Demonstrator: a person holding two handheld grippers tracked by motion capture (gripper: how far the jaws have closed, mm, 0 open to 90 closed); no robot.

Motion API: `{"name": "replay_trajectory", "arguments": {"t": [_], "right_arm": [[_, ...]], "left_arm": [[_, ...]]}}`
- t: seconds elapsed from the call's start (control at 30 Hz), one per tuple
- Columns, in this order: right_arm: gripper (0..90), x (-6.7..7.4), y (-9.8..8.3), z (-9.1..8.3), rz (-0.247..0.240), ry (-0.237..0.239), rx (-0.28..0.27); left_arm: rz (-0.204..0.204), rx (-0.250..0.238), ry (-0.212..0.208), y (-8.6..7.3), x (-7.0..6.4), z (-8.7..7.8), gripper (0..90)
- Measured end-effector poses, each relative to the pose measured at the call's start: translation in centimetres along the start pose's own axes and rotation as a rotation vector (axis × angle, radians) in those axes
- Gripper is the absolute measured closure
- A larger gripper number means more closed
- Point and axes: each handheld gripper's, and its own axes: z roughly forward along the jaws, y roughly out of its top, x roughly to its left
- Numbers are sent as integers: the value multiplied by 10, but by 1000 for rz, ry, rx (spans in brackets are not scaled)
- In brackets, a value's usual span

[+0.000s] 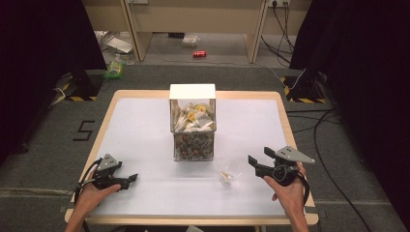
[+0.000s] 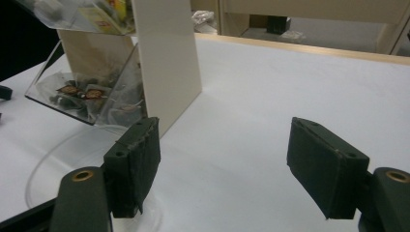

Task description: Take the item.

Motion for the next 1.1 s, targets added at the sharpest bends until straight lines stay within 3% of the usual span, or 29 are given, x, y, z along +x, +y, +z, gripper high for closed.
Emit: {"name": "replay_trajectory", "arguments": {"t": [0.43,1.1], "right_arm": [[278,-20,-12,2,36,-49,32],[267,-29,-25,4,51,-77,71]], "left_arm": [[0,0,0,0,0,0,151],[1,1,1,0,0,0,151]]}}
